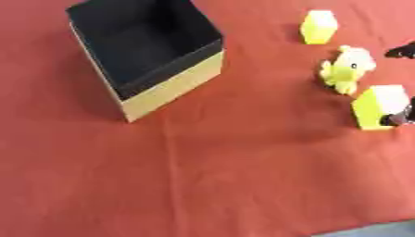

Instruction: Pick up objects on the table and place them in the box.

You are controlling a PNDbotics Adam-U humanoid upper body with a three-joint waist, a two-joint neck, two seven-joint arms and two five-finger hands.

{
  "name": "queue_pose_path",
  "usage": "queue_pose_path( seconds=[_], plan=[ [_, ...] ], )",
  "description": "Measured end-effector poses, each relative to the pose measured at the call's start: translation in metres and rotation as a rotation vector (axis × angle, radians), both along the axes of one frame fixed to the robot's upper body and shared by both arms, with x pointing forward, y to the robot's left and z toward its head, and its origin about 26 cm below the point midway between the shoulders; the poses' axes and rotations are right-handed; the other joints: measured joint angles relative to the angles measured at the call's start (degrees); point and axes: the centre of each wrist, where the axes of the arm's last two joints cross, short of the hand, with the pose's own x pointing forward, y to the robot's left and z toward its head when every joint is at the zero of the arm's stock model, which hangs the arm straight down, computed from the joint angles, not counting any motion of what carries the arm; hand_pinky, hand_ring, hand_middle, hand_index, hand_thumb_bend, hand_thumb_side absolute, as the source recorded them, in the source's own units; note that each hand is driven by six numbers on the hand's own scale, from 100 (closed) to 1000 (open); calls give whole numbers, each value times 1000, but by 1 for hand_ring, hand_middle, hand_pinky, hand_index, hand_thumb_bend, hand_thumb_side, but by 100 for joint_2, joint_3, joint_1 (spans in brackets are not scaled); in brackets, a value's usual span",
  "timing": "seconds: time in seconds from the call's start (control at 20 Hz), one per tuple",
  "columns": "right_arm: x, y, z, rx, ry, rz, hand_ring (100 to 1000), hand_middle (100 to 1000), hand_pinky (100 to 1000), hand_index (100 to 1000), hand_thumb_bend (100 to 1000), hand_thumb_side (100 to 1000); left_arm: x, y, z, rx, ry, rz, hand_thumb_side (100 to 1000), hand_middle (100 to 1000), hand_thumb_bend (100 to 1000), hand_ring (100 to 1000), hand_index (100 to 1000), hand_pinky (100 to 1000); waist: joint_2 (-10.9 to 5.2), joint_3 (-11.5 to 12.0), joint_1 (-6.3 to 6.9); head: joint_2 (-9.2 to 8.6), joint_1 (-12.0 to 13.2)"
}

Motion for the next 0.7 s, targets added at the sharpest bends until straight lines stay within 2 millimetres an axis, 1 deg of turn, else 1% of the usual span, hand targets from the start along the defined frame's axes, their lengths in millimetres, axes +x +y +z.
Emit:
queue_pose_path(
  seconds=[0.25,0.45,0.7],
  plan=[
    [0,1,-4,23,24,11,971,928,949,1000,649,212,0,0,0,2,2,-1,571,664,100,569,599,477,3,-3,0,1,0],
    [0,1,-3,31,27,9,964,922,946,1000,631,206,0,0,0,6,3,-2,571,664,100,569,599,478,14,-10,-3,1,0],
    [0,1,-2,40,23,6,963,922,945,1000,632,199,0,0,0,8,3,-4,571,665,100,570,598,478,31,-18,-6,1,-2]
  ],
)
